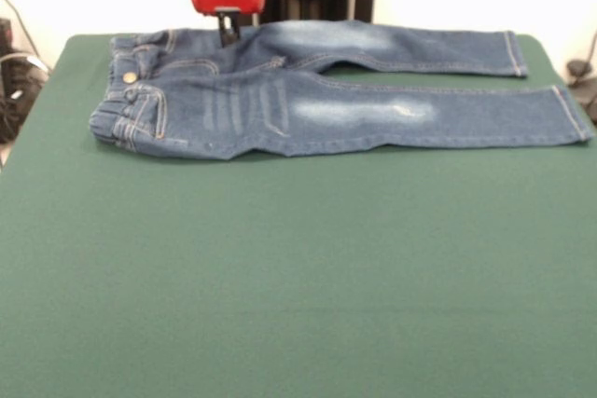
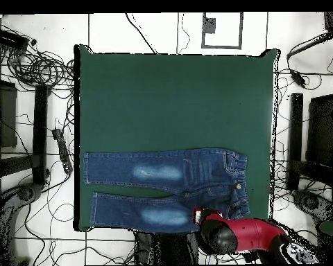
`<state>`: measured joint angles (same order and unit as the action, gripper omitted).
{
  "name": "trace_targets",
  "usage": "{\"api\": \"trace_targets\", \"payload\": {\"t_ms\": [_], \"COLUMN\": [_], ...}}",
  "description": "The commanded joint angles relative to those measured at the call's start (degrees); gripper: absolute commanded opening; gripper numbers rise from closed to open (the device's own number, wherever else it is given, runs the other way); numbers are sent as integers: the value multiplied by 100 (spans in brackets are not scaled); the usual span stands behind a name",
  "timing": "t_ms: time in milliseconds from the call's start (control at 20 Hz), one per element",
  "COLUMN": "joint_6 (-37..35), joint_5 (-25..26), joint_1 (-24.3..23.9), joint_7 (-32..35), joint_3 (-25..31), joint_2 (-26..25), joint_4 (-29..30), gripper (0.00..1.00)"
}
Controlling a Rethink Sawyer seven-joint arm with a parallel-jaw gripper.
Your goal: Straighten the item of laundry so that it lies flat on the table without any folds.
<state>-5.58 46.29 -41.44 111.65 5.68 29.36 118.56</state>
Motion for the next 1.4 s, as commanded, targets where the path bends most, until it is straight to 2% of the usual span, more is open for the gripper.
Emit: {"api": "trace_targets", "payload": {"t_ms": [50, 350, 500, 700, 1100, 1400], "joint_6": [344, 236, -98, -632, -1618, -2137], "joint_5": [-404, -299, -202, -142, -130, -23], "joint_1": [149, -134, -452, -794, -1153, -1513], "joint_7": [749, 414, 28, -482, -1139, -1529], "joint_3": [352, 512, 795, 1095, 1516, 1912], "joint_2": [-782, -1045, -1071, -842, -266, -129], "joint_4": [-879, -1133, -1247, -1305, -1370, -1512], "gripper": [0, 0, 0, 0, 0, 0]}}
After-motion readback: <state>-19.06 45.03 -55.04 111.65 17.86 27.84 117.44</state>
